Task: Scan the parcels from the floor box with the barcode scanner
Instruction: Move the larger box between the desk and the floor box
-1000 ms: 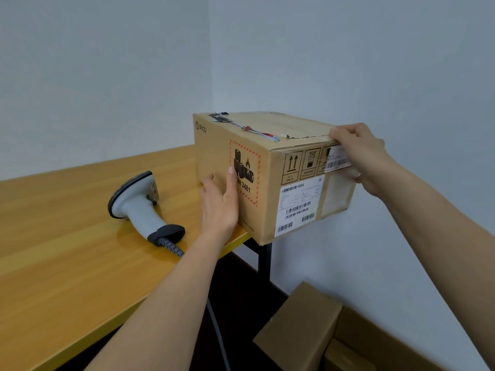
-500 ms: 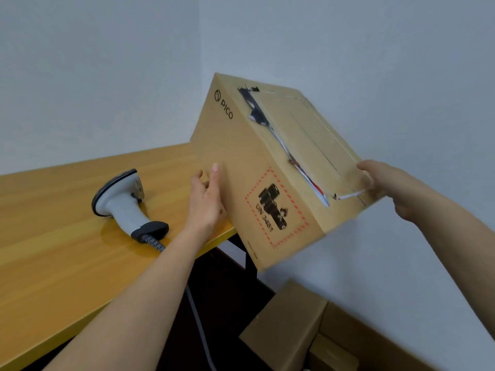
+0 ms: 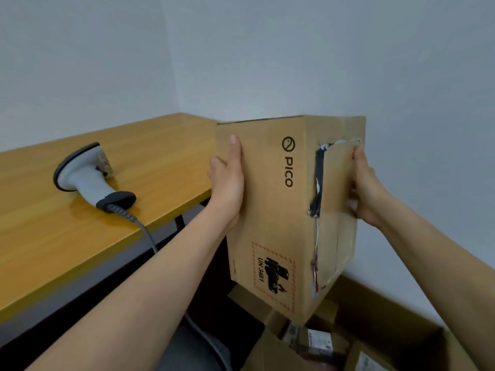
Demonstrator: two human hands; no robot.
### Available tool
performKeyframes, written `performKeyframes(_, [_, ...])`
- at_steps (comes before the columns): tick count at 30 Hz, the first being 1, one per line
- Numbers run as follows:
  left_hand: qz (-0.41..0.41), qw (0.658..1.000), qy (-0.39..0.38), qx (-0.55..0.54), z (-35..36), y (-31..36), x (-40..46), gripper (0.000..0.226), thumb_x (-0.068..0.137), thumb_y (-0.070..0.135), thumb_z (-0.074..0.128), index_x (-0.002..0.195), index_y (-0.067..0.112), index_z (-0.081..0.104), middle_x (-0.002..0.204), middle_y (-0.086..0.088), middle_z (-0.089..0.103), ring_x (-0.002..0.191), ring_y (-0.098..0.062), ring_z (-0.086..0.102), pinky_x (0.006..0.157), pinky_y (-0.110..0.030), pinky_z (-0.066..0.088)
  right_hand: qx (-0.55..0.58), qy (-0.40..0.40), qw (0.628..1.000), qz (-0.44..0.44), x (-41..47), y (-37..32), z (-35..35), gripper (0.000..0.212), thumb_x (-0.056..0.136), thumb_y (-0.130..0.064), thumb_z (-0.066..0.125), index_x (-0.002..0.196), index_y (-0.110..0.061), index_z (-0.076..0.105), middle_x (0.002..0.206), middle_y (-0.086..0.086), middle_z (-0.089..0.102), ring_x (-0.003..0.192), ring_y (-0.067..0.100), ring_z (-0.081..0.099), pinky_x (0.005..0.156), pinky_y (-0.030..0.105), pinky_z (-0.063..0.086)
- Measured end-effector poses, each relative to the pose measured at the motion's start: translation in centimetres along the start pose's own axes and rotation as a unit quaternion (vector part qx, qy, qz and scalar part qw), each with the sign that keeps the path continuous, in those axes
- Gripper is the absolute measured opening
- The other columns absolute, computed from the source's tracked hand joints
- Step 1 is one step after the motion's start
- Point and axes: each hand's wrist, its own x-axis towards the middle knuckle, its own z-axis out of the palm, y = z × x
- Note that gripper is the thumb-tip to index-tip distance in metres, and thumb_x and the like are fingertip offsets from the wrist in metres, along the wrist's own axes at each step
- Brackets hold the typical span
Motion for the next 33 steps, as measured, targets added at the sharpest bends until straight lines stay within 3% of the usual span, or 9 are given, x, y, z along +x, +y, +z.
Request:
performKeyframes(4, [-0.022, 0.998, -0.043, 0.044, 2.1, -2.1, -1.3, 0.080, 0.090, 0.070, 0.024, 0.149, 0.016, 0.019, 0.153, -0.001, 0.025, 0.136, -0.017, 0.028, 0.113, -0.041, 0.021, 0.058, 0.056, 0.995, 0.064, 0.0, 1.6, -2.4, 0.102, 0.060, -0.094, 0.021, 0.146, -0.039, 0.033, 0.147, -0.010, 0.042, 0.132, 0.020, 0.040, 0.102, 0.049, 0.032])
performKeyframes(8, [-0.065, 0.989, -0.097, 0.087, 4.4, -4.5, -2.3, 0.078, 0.091, 0.069, 0.015, 0.151, 0.018, 0.013, 0.153, -0.002, 0.023, 0.140, -0.019, 0.024, 0.113, -0.042, 0.021, 0.090, 0.084, 0.989, 0.084, -0.7, 3.1, -4.9, 0.081, 0.083, -0.082, 0.013, 0.146, -0.037, 0.036, 0.147, -0.005, 0.044, 0.136, 0.024, 0.038, 0.109, 0.058, 0.019])
performKeyframes(12, [-0.129, 0.974, -0.148, 0.115, 6.6, -7.8, -3.1, 0.080, 0.088, 0.071, 0.009, 0.153, 0.025, 0.001, 0.159, 0.001, 0.011, 0.145, -0.023, 0.018, 0.116, -0.048, 0.019, 0.130, 0.110, 0.982, 0.075, -0.4, 5.3, -7.1, 0.074, 0.091, -0.073, 0.012, 0.143, -0.030, 0.043, 0.131, -0.003, 0.053, 0.111, 0.018, 0.047, 0.089, 0.043, 0.027])
performKeyframes(16, [-0.188, 0.963, -0.179, 0.070, 8.0, -11.1, -2.8, 0.074, 0.087, 0.072, 0.011, 0.150, 0.040, -0.013, 0.162, 0.001, 0.005, 0.147, -0.027, 0.012, 0.116, -0.056, 0.016, 0.137, 0.187, 0.969, 0.089, 1.1, 8.7, -8.7, 0.080, 0.085, -0.077, 0.015, 0.139, -0.029, 0.049, 0.133, -0.004, 0.055, 0.113, 0.022, 0.049, 0.086, 0.043, 0.031])
performKeyframes(19, [-0.258, 0.946, -0.198, 0.011, 9.2, -12.9, -2.9, 0.092, 0.075, 0.082, 0.019, 0.153, 0.036, 0.003, 0.158, -0.002, 0.025, 0.141, -0.025, 0.032, 0.112, -0.049, 0.032, 0.112, 0.261, 0.951, 0.125, 2.2, 11.5, -9.7, 0.090, 0.078, -0.075, 0.013, 0.138, -0.021, 0.050, 0.140, 0.004, 0.053, 0.126, 0.030, 0.048, 0.105, 0.046, 0.036])
performKeyframes(22, [-0.272, 0.934, -0.233, -0.004, 10.2, -13.7, -4.1, 0.087, 0.082, 0.080, 0.018, 0.146, 0.024, 0.037, 0.136, -0.004, 0.057, 0.119, -0.020, 0.057, 0.084, -0.031, 0.050, 0.081, 0.313, 0.933, 0.159, 3.0, 14.9, -10.6, 0.095, 0.075, -0.071, 0.010, 0.136, -0.011, 0.051, 0.140, 0.014, 0.052, 0.125, 0.038, 0.050, 0.108, 0.052, 0.037])
performKeyframes(24, [-0.275, 0.927, -0.253, -0.021, 10.7, -14.2, -4.8, 0.073, 0.090, 0.071, 0.015, 0.126, 0.025, 0.058, 0.124, -0.004, 0.065, 0.116, -0.018, 0.058, 0.093, -0.032, 0.045, 0.052, 0.324, 0.927, 0.183, 3.7, 16.9, -11.4, 0.095, 0.073, -0.067, 0.011, 0.133, -0.006, 0.051, 0.136, 0.020, 0.053, 0.120, 0.042, 0.051, 0.106, 0.054, 0.039])
performKeyframes(28, [-0.319, 0.915, -0.240, -0.063, 11.4, -15.6, -5.3, 0.070, 0.097, 0.059, 0.023, 0.150, 0.014, 0.025, 0.153, -0.018, 0.031, 0.138, -0.031, 0.036, 0.109, -0.039, 0.033, 0.051, 0.304, 0.922, 0.235, 3.3, 17.7, -11.5, 0.069, 0.089, -0.049, 0.031, 0.138, -0.002, 0.043, 0.135, 0.020, 0.051, 0.118, 0.041, 0.052, 0.101, 0.048, 0.044])
performKeyframes(33, [-0.328, 0.912, -0.245, -0.004, 13.0, -15.5, -5.3, 0.070, 0.096, 0.062, 0.026, 0.145, 0.014, 0.040, 0.155, -0.015, 0.027, 0.143, -0.033, 0.025, 0.114, -0.044, 0.023, -0.010, 0.290, 0.930, 0.224, 3.8, 17.8, -10.7, 0.066, 0.078, -0.044, 0.040, 0.132, -0.005, 0.046, 0.134, 0.019, 0.050, 0.119, 0.042, 0.047, 0.103, 0.054, 0.041])
